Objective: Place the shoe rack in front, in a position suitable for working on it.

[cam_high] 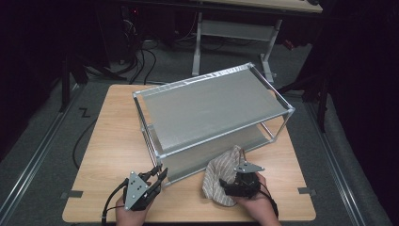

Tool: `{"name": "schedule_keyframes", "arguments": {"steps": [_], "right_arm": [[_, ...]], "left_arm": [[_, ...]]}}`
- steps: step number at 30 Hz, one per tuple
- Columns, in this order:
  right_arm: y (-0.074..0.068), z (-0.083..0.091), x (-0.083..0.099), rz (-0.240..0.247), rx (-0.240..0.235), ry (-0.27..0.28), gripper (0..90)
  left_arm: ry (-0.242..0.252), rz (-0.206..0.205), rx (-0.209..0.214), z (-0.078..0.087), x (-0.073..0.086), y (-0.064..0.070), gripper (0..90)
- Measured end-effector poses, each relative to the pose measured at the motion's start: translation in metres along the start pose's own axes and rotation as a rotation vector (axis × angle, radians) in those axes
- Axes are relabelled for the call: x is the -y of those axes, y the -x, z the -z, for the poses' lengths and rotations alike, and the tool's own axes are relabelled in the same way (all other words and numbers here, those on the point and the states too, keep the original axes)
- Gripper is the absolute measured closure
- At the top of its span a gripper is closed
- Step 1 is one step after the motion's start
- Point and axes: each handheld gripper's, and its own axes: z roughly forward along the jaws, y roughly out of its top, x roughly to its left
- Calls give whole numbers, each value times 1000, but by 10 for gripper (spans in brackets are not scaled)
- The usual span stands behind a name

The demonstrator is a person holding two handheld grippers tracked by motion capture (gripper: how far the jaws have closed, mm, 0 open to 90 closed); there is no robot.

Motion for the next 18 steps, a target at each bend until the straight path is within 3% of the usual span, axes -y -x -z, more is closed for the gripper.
{"name": "schedule_keyframes", "arguments": {"steps": [4,6,10,13,18], "right_arm": [[-7,2,0,23,-48,25,503],[-9,1,0,33,-62,35,571],[-11,1,-1,33,-84,37,660],[-11,5,-1,35,-72,55,695],[-7,18,-3,22,-6,163,699]], "left_arm": [[0,0,2,0,0,0,726],[0,0,2,0,0,0,726],[2,1,8,0,0,1,721],[3,-2,13,0,0,2,717],[3,-7,20,0,0,4,711]]}}
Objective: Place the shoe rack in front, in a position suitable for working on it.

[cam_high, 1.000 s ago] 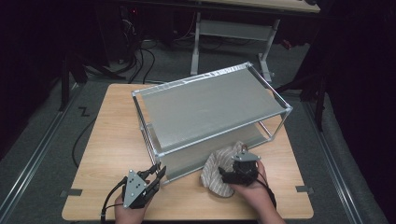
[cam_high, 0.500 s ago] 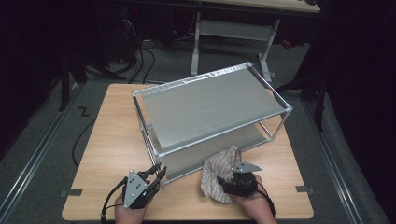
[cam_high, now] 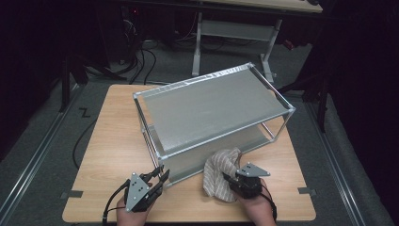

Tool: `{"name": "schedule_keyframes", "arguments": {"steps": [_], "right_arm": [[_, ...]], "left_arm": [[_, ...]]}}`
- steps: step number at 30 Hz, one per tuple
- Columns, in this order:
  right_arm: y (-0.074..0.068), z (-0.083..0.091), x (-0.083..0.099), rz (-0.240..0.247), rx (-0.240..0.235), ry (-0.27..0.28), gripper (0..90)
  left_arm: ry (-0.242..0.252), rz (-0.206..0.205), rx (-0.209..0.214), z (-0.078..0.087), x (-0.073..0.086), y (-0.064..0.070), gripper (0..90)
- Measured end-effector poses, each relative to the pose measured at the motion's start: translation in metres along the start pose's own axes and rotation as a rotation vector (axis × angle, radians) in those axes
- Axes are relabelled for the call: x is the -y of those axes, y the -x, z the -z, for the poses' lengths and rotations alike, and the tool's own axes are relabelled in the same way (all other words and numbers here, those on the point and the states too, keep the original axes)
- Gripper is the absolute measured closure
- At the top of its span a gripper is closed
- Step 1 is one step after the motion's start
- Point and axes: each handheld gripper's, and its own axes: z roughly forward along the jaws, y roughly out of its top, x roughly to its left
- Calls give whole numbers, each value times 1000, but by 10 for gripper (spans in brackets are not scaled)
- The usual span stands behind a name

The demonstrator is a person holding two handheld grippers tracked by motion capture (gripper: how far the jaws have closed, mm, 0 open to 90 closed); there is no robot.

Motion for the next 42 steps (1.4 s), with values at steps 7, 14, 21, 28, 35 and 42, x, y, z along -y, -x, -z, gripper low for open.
{"name": "schedule_keyframes", "arguments": {"steps": [7,14,21,28,35,42], "right_arm": [[8,21,-3,2,98,130,699],[18,43,-3,-18,172,226,698],[22,63,-7,-23,235,320,697],[22,87,-19,-18,263,425,698],[20,106,-32,-10,277,506,697],[16,116,-44,-8,277,562,697]], "left_arm": [[0,-18,7,-1,1,1,632],[-4,-20,12,-2,3,3,559],[-12,-23,12,-4,6,5,553],[-11,-22,4,-4,7,4,558],[-6,-27,0,-3,7,4,568],[-1,-25,-6,-2,7,3,585]]}}
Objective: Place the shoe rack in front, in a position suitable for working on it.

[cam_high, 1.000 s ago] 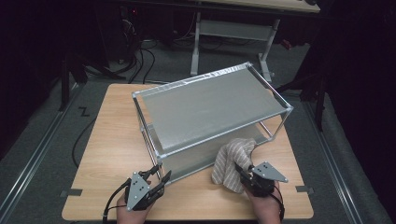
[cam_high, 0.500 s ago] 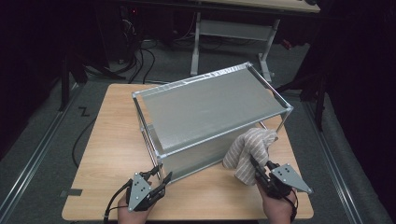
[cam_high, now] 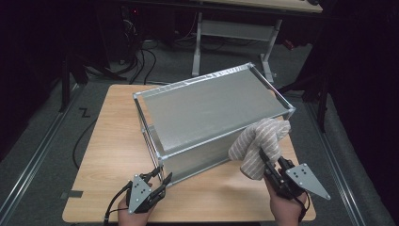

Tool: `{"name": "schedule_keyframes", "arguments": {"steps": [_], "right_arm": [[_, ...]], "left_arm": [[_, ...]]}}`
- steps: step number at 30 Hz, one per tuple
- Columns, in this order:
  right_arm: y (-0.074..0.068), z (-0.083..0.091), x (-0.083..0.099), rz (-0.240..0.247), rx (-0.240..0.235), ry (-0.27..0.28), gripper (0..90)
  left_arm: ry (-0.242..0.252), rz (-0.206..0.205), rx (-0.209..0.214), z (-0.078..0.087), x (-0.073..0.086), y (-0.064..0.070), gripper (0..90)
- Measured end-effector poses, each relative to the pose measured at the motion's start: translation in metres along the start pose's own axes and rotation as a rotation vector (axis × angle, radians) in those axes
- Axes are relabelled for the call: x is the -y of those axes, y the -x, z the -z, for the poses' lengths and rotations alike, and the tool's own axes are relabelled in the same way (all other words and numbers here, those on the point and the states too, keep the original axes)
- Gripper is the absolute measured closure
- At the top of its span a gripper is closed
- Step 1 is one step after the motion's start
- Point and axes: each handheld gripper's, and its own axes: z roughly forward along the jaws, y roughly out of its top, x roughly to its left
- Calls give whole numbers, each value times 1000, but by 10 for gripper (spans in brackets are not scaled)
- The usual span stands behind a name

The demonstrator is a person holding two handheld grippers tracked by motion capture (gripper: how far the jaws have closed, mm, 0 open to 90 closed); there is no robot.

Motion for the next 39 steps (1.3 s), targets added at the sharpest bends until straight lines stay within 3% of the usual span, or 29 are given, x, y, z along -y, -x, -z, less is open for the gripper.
{"name": "schedule_keyframes", "arguments": {"steps": [8,17,22,29,39], "right_arm": [[-2,-14,-34,5,-14,63,698],[-11,-42,-62,26,-33,82,698],[-18,-67,-75,27,-42,72,698],[-23,-102,-82,29,-35,15,698],[-23,-129,-39,43,-42,-181,706]], "left_arm": [[7,-5,-9,1,-1,1,657],[6,-4,-22,3,-1,0,709],[8,-1,-28,3,-1,0,730],[11,4,-28,4,-1,-1,743],[17,-1,-39,4,-2,-1,771]]}}
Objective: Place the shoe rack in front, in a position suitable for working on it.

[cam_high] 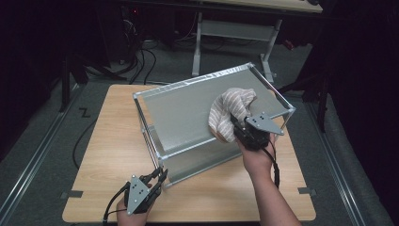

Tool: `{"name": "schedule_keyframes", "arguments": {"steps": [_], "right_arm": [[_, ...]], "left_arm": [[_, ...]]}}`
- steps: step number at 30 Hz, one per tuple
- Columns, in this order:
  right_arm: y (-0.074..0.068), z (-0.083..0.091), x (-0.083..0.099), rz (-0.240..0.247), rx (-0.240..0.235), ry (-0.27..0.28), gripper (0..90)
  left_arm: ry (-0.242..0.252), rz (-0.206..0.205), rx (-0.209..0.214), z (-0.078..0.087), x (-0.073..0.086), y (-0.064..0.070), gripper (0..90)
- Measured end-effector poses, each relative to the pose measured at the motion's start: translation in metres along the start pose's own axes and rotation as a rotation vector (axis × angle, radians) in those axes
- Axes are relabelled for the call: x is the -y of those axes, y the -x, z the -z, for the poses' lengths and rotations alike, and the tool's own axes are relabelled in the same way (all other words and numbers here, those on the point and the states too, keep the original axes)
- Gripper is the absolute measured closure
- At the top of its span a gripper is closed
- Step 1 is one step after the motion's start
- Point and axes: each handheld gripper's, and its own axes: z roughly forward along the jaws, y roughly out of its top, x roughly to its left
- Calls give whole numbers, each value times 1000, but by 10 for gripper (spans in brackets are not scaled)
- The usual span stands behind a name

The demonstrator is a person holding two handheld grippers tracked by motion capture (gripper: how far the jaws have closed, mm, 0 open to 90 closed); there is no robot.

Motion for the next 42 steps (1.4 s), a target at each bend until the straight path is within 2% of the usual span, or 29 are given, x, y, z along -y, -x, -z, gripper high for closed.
{"name": "schedule_keyframes", "arguments": {"steps": [3,8,14,18,21,24,27,36,42], "right_arm": [[1,2,5,-5,-6,4,710],[2,10,7,15,2,0,712],[9,32,15,8,30,19,711],[12,48,22,-3,47,35,704],[8,56,21,-3,67,42,686],[-2,56,18,17,47,49,682],[-23,54,17,36,13,60,674],[-74,51,12,65,-92,79,640],[-102,52,10,81,-134,87,625]], "left_arm": [[4,-2,4,0,0,1,783],[8,-7,19,1,0,7,785],[14,-37,72,3,-1,23,782],[22,-63,92,4,-2,32,778],[20,-64,99,4,-2,34,777],[21,-62,97,4,-2,35,777],[22,-62,96,4,-2,35,776],[27,-62,92,3,-2,36,769],[34,-69,84,2,-3,38,682]]}}
